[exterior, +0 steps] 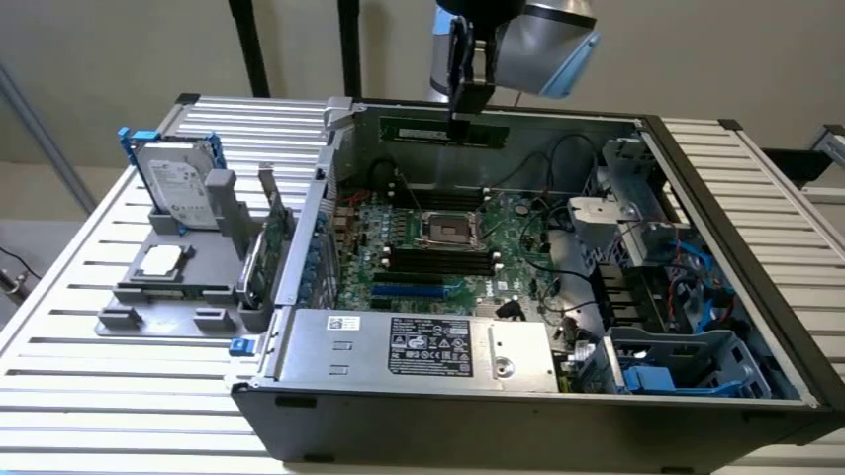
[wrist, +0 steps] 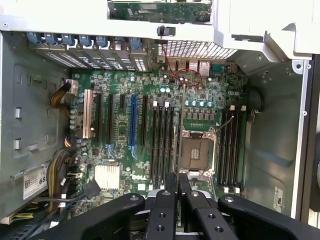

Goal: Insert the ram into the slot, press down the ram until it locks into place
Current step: 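Insert the ram into the slot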

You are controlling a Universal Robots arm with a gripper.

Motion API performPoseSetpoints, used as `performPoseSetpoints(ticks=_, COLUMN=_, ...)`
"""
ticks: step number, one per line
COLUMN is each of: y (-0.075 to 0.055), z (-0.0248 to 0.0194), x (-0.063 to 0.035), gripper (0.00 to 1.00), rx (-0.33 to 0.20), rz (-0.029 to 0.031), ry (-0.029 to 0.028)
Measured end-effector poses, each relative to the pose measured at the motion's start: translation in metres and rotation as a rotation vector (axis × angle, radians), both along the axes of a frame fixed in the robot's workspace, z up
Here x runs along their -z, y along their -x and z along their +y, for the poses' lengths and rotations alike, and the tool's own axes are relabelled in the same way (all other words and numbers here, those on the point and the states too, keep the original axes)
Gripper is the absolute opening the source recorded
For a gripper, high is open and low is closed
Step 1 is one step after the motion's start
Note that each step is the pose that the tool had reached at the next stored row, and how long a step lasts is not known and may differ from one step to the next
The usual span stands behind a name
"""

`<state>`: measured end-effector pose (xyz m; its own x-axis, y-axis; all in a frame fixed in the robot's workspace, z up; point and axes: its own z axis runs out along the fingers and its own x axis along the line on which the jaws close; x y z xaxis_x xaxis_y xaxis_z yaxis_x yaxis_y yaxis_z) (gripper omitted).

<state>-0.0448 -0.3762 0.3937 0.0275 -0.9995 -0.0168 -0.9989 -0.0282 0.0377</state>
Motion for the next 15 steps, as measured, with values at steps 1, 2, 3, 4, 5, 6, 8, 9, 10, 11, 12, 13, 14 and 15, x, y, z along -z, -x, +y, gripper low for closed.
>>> performPoseSetpoints(ticks=1, y=0.0, z=0.0, x=0.0018, gripper=0.13, rx=-0.001, rz=0.0, ry=0.0001)
performPoseSetpoints(ticks=2, y=-0.001, z=0.0, x=0.0036, gripper=0.13, rx=-0.001, rz=0.0, ry=0.0)
performPoseSetpoints(ticks=3, y=-0.001, z=0.0, x=0.0055, gripper=0.13, rx=-0.002, rz=-0.0001, ry=-0.0001)
performPoseSetpoints(ticks=4, y=-0.001, z=0.0, x=0.0073, gripper=0.13, rx=-0.004, rz=0.0, ry=-0.0001)
performPoseSetpoints(ticks=5, y=-0.001, z=0.0, x=0.0092, gripper=0.13, rx=-0.005, rz=0.0, ry=0.0)
performPoseSetpoints(ticks=6, y=-0.002, z=0.0, x=0.011, gripper=0.13, rx=-0.006, rz=0.0, ry=0.0)
performPoseSetpoints(ticks=8, y=-0.002, z=0.0, x=0.0145, gripper=0.13, rx=-0.009, rz=0.0001, ry=0.0001)
performPoseSetpoints(ticks=9, y=-0.003, z=0.0, x=0.0164, gripper=0.13, rx=-0.01, rz=0.0, ry=0.0)
performPoseSetpoints(ticks=10, y=-0.003, z=0.0, x=0.0181, gripper=0.13, rx=-0.012, rz=0.0, ry=0.0001)
performPoseSetpoints(ticks=11, y=-0.003, z=0.0, x=0.02, gripper=0.13, rx=-0.013, rz=0.0, ry=0.0)
performPoseSetpoints(ticks=12, y=-0.003, z=0.0, x=0.0217, gripper=0.13, rx=-0.015, rz=0.0, ry=0.0001)
performPoseSetpoints(ticks=13, y=-0.003, z=0.0, x=0.0237, gripper=0.13, rx=-0.017, rz=0.0, ry=0.0001)
performPoseSetpoints(ticks=14, y=-0.004, z=0.0, x=0.0255, gripper=0.13, rx=-0.018, rz=0.0, ry=0.0)
performPoseSetpoints(ticks=15, y=-0.004, z=0.0, x=0.0273, gripper=0.13, rx=-0.02, rz=0.0, ry=0.0)
